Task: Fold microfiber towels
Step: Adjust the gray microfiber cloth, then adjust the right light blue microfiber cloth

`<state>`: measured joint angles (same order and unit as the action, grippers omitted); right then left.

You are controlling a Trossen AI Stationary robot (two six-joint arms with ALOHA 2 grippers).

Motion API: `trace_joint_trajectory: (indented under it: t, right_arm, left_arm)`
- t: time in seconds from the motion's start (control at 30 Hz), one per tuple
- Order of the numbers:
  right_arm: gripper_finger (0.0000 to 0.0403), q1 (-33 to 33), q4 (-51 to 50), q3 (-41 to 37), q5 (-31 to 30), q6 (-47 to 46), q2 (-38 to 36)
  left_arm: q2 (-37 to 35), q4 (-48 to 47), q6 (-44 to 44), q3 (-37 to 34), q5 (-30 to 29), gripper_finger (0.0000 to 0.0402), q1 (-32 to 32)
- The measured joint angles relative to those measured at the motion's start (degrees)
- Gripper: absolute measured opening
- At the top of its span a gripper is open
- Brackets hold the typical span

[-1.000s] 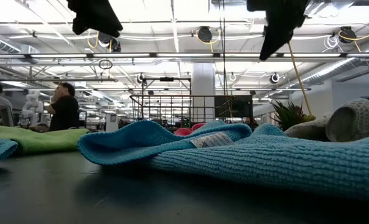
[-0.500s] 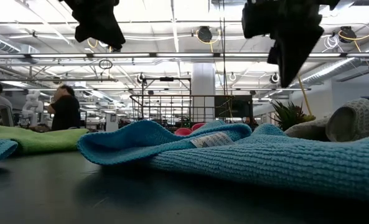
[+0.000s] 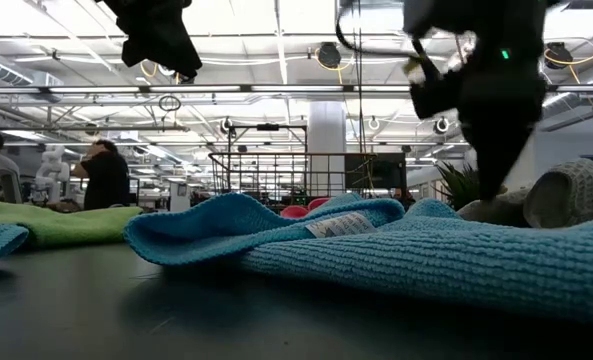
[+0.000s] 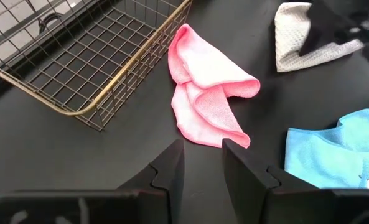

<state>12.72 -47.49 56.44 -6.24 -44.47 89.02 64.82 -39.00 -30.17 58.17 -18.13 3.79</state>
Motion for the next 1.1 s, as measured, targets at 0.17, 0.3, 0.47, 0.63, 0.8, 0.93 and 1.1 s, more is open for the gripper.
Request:
trace_joint_trajectory:
  t: [0.17, 0.3, 0.47, 0.63, 0.8, 0.93, 1.1]
  right_arm:
    - [0.0000, -0.4, -1.0, -6.9, 2.5, -4.5, 0.0]
    - [0.0000, 0.7, -8.8, -8.7, 11.7, -6.5, -0.3]
    - [0.0000, 2.0, -11.6, -5.7, 12.5, -4.4, -3.4]
    - [0.0000, 2.0, 6.4, -3.6, 12.2, 0.1, -8.0]
    - [0.0000, 2.6, 23.0, -3.5, 12.4, 3.0, -7.7]
    - [0.0000, 4.2, 30.5, -3.6, 15.4, 3.1, -3.8]
    - [0.0000, 7.6, 37.8, -3.4, 18.1, 0.0, 2.4]
  left_arm:
    - [0.0, 0.0, -0.1, 0.0, 0.0, 0.0108, 0.0]
    - [0.0, 0.0, -0.2, 0.0, 0.0, 0.0108, 0.0]
    - [0.0, 0.1, -0.6, 0.0, 0.0, 0.0108, 0.0]
    - [0.0, 0.2, -1.6, 0.0, 0.0, 0.0108, 0.0]
    - [0.0, 0.2, -1.7, 0.0, 0.0, 0.0108, 0.0]
    - [0.0, 0.2, -0.8, 0.0, 0.0, 0.0108, 0.0]
    - [0.0, 0.2, -0.3, 0.0, 0.0, 0.0108, 0.0]
